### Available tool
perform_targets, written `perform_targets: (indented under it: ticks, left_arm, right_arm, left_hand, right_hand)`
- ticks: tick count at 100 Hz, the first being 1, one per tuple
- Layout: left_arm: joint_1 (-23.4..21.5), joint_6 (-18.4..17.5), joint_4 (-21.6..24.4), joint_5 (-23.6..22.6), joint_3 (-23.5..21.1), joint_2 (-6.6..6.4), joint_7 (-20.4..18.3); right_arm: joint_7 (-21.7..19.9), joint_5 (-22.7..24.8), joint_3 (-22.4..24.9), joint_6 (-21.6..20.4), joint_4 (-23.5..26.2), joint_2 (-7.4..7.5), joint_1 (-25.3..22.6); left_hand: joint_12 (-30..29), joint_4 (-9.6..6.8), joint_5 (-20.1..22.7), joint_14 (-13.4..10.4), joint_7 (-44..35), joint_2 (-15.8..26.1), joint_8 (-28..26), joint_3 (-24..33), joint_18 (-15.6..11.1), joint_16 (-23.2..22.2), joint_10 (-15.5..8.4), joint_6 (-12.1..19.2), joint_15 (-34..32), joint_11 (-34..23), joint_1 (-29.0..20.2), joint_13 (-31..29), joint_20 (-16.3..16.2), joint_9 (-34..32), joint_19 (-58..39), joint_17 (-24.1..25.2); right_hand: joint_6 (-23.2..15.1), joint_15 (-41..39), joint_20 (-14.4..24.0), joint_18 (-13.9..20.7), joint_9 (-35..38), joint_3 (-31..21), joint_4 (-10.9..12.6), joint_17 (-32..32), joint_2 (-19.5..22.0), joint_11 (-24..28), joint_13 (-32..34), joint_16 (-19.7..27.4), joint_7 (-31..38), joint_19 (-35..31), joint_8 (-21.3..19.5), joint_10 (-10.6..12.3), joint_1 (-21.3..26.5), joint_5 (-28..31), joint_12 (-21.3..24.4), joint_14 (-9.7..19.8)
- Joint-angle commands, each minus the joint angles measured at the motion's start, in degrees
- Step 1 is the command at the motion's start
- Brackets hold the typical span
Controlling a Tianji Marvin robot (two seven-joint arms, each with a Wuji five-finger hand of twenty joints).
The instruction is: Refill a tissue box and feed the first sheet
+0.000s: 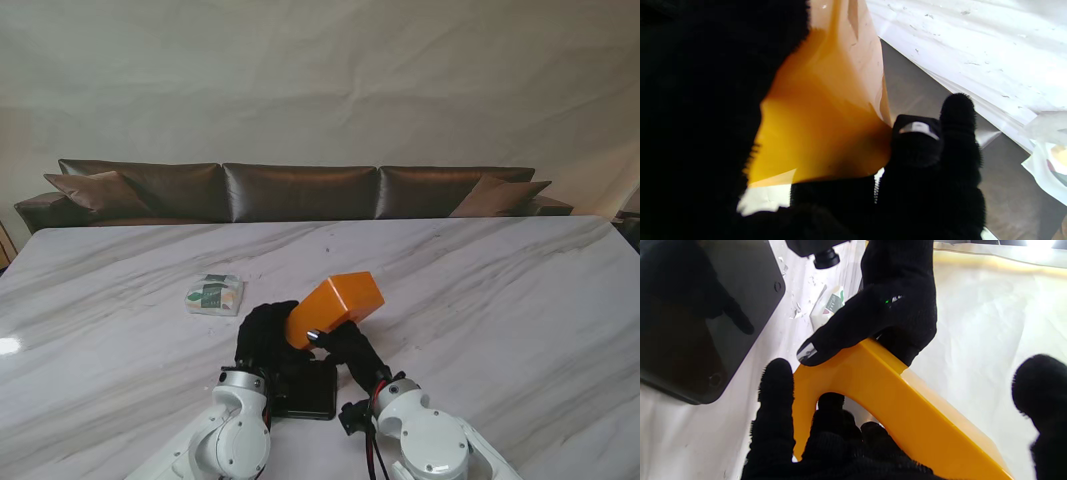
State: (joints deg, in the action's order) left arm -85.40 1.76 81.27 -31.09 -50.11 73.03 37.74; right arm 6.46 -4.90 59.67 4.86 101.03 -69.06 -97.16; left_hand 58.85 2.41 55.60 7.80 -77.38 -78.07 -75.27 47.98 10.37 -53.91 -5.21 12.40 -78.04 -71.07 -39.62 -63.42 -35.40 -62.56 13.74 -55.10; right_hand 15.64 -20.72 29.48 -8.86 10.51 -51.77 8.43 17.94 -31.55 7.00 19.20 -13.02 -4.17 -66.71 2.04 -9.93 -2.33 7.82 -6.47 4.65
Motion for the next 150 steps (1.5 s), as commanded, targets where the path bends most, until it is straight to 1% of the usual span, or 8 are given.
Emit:
perform_targets:
  ticks: [1, 32, 66, 96, 103, 109, 115, 150]
  left_arm:
    - [0.40, -0.33, 0.55, 0.44, -0.20, 0.71, 0.44]
    - [0.37, -0.84, 0.13, 2.65, -0.43, 1.63, 2.06]
    - [0.66, -0.97, 0.30, 4.65, -0.93, 2.64, 4.12]
    - [1.15, -1.01, 0.37, 5.87, -1.32, 3.09, 4.78]
    - [1.07, -1.18, 0.36, 5.98, -1.28, 3.10, 4.72]
    - [1.01, -1.30, 0.21, 6.09, -1.27, 3.12, 4.70]
    - [0.96, -1.42, 0.00, 6.42, -1.33, 3.25, 4.92]
    - [1.08, -2.04, 0.36, 9.17, -1.63, 4.21, 6.24]
  right_arm:
    - [-0.32, -1.20, -0.12, 0.21, -1.21, -0.19, -0.36]
    - [-1.84, -3.07, -1.00, -4.34, -3.55, 0.02, 0.30]
    - [-2.48, -4.39, -1.62, -7.85, -4.79, 0.11, 0.24]
    - [-0.78, -4.31, -1.18, -8.05, -4.53, -0.27, -0.30]
    - [-0.37, -4.01, -0.97, -7.54, -4.22, -0.33, -0.42]
    - [0.06, -3.48, -0.71, -7.09, -3.81, -0.36, -0.61]
    - [0.40, -3.16, -0.40, -6.83, -3.36, -0.37, -0.88]
    - [0.14, -3.79, -0.93, -7.52, -4.09, -0.41, -0.91]
  left_hand:
    - [0.78, -0.24, 2.11, -7.10, -1.94, 8.98, -1.77, 41.96, -1.50, 1.91, 1.99, 2.18, -7.48, -5.91, -10.30, -9.22, -0.09, -4.03, -120.43, -3.20]
    - [0.70, -0.28, 2.25, -7.08, -1.92, 8.94, -1.84, 41.96, -1.49, 2.20, 2.19, 1.92, -7.88, -6.04, -10.40, -9.22, -0.01, -3.94, -120.60, -3.46]
    - [0.67, -0.33, 2.26, -7.12, -1.90, 9.02, -1.88, 41.97, -1.49, 2.44, 2.51, 1.92, -8.42, -6.25, -10.58, -9.24, 0.06, -3.87, -120.89, -3.95]
    - [0.56, -0.46, 2.29, -7.19, -1.89, 9.00, -1.92, 41.96, -1.52, 2.79, 2.67, 1.76, -8.86, -6.42, -10.72, -9.24, 0.21, -3.84, -121.09, -4.30]
    - [0.52, -0.38, 2.36, -7.14, -1.90, 8.91, -1.92, 41.94, -1.54, 2.84, 2.68, 1.76, -8.90, -6.45, -10.61, -9.23, 0.23, -3.89, -121.11, -4.31]
    - [0.47, -0.37, 2.42, -7.21, -1.89, 8.92, -1.93, 41.97, -1.56, 2.87, 2.63, 1.76, -8.98, -6.43, -10.67, -9.25, 0.25, -3.91, -121.16, -4.45]
    - [0.42, -0.35, 2.43, -7.31, -1.88, 8.86, -1.95, 41.97, -1.61, 2.91, 2.70, 1.76, -9.15, -6.44, -10.76, -9.28, 0.28, -3.93, -121.24, -4.69]
    - [0.23, -0.38, 2.54, -7.29, -1.84, 8.79, -2.00, 41.98, -1.62, 3.34, 2.99, 1.45, -9.65, -6.68, -10.89, -9.26, 0.46, -3.90, -121.49, -5.06]
  right_hand:
    - [-5.83, 5.75, 1.82, 3.00, -2.11, -0.18, 0.04, -1.17, 0.81, -3.87, -11.67, 1.16, -1.22, 0.61, 0.69, 2.32, -2.76, 2.43, 2.44, -7.07]
    - [-10.56, 10.19, 2.86, 5.68, -1.29, -0.27, 0.19, -3.02, 2.09, -9.83, -12.46, 3.62, -1.23, 1.19, 0.69, 9.41, -4.31, 2.31, 6.98, -3.36]
    - [-11.00, 6.69, 3.70, 3.74, 4.50, -0.11, -0.08, -1.02, 0.40, -8.74, -9.93, 1.86, -1.21, -0.11, 0.68, 7.83, -1.72, 2.29, 6.60, -4.65]
    - [-10.24, 4.21, 3.35, 0.48, 11.95, 0.19, -0.54, 2.98, -0.83, -6.92, -2.45, 0.47, 1.20, -1.98, -1.57, 3.50, 0.17, 2.13, 4.53, -8.48]
    - [-9.60, 4.26, 2.72, 0.13, 9.35, 0.18, -0.61, 3.44, -1.04, -0.95, -1.46, 0.27, 1.77, -2.45, -2.13, 2.88, 0.55, 2.04, 0.25, -8.80]
    - [-9.04, 4.13, 2.22, -0.01, 1.86, 0.20, -0.61, 3.90, -1.03, 13.98, -0.81, 0.11, 2.07, -2.95, -3.00, 2.05, 0.48, 2.01, -6.76, -9.02]
    - [-8.22, 4.06, 2.09, -0.18, -0.16, 0.22, -0.62, 4.19, -1.04, 18.44, -0.49, 0.07, 2.23, -3.14, -3.36, 1.40, 0.53, 2.13, -8.30, -9.26]
    - [-7.17, 4.97, 1.68, 0.10, -0.80, 0.25, -0.70, 2.57, -1.08, 12.36, -3.69, 0.49, 1.51, -2.13, -2.48, 1.43, 0.58, 2.02, -4.58, -8.26]
